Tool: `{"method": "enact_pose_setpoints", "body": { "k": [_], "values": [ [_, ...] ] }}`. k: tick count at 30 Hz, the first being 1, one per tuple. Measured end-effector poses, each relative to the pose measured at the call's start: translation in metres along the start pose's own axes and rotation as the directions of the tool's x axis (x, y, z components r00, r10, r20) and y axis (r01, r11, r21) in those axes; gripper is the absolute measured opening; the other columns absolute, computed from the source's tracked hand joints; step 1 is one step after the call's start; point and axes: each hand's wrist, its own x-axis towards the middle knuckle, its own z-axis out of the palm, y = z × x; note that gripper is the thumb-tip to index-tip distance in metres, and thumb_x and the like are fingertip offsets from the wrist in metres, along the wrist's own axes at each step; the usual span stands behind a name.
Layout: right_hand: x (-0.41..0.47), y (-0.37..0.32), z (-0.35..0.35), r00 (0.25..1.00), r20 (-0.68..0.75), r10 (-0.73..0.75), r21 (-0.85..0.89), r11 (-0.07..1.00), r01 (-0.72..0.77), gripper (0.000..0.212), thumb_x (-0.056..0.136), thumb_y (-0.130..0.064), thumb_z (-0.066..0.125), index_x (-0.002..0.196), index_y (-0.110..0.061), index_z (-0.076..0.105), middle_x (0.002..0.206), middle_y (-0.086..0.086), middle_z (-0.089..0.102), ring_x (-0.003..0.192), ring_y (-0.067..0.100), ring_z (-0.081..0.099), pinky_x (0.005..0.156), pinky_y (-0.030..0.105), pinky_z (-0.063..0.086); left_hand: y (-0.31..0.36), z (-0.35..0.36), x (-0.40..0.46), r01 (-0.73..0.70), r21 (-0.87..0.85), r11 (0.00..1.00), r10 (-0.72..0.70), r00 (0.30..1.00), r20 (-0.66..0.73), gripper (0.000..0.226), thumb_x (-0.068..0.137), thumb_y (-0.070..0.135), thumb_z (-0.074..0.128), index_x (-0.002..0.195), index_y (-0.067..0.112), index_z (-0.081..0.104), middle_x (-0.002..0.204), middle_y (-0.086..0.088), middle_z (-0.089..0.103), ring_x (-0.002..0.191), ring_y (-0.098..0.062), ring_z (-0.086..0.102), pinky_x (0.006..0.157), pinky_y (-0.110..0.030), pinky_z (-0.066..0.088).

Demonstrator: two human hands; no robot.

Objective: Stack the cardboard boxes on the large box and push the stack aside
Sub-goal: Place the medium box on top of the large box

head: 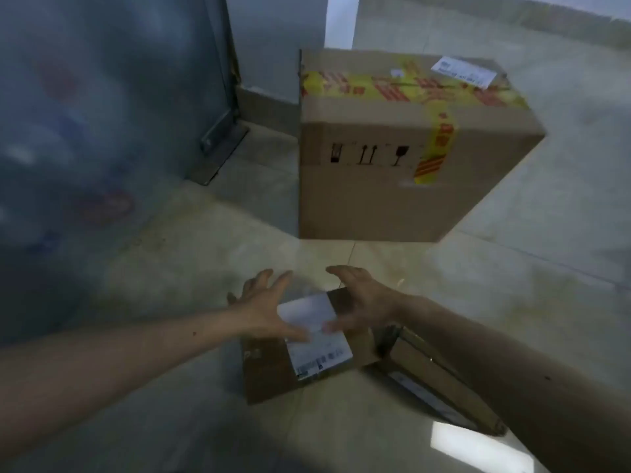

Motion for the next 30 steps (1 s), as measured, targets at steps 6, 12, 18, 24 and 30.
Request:
{"method": "enact_pose_setpoints", "body": {
  "k": [6, 12, 18, 24, 30],
  "values": [
    [0.024, 0.024, 0.048, 0.989, 0.146, -0.005, -0.557, 0.826, 0.086, 0.152, 0.046, -0.063, 0.084, 0.149, -0.022, -0.02, 0.161, 0.006, -0.022, 0.147, 0.034, -0.023, 0.116, 0.065, -0.004, -0.021, 0.064, -0.014, -0.026, 0.274, 0.961, 0.037, 0.999, -0.036, 0.154, 0.032, 0.08, 0.071, 0.13, 0.044, -0.042, 0.154, -0.004, -0.026, 0.142, -0.036, -0.023, 0.107, -0.073, 0.0],
    [0.021, 0.021, 0.052, 0.992, 0.058, -0.11, -0.621, 0.774, 0.123, 0.151, 0.042, -0.053, 0.088, 0.149, -0.017, -0.012, 0.155, 0.01, 0.008, 0.142, 0.035, 0.007, 0.114, 0.058, 0.026, -0.028, 0.073, -0.014, -0.074, 0.323, 0.944, 0.114, 0.988, -0.108, 0.151, 0.037, 0.066, 0.074, 0.14, 0.035, -0.031, 0.142, -0.007, 0.002, 0.133, -0.031, 0.002, 0.107, -0.052, 0.029],
    [0.012, 0.007, 0.02, 0.976, -0.075, -0.203, -0.593, 0.796, 0.12, 0.146, 0.046, -0.062, 0.082, 0.15, -0.012, -0.007, 0.152, 0.01, 0.013, 0.139, 0.032, 0.011, 0.118, 0.049, 0.021, -0.017, 0.019, -0.018, -0.168, 0.375, 0.912, 0.251, 0.95, -0.185, 0.143, 0.038, 0.059, 0.074, 0.144, 0.029, -0.018, 0.135, -0.009, 0.009, 0.127, -0.03, 0.008, 0.105, -0.038, 0.035],
    [-0.028, -0.03, -0.057, 0.964, -0.181, -0.194, -0.574, 0.817, 0.057, 0.146, 0.048, -0.059, 0.084, 0.15, -0.018, -0.011, 0.153, 0.003, 0.01, 0.139, 0.028, 0.008, 0.119, 0.05, 0.019, 0.03, -0.056, -0.04, -0.176, 0.412, 0.894, 0.299, 0.919, -0.256, 0.141, 0.039, 0.052, 0.076, 0.144, 0.033, -0.016, 0.139, -0.007, 0.004, 0.133, -0.031, 0.0, 0.106, -0.045, 0.037],
    [-0.104, -0.058, -0.141, 0.937, -0.303, -0.174, -0.571, 0.82, -0.033, 0.147, 0.047, -0.058, 0.084, 0.149, -0.026, -0.018, 0.152, -0.009, -0.004, 0.141, 0.023, -0.007, 0.119, 0.042, 0.01, 0.1, -0.135, -0.085, -0.244, 0.449, 0.86, 0.399, 0.869, -0.292, 0.14, 0.045, 0.05, 0.082, 0.145, 0.038, -0.015, 0.144, 0.001, -0.007, 0.137, -0.029, -0.013, 0.112, -0.047, 0.03]
  ]
}}
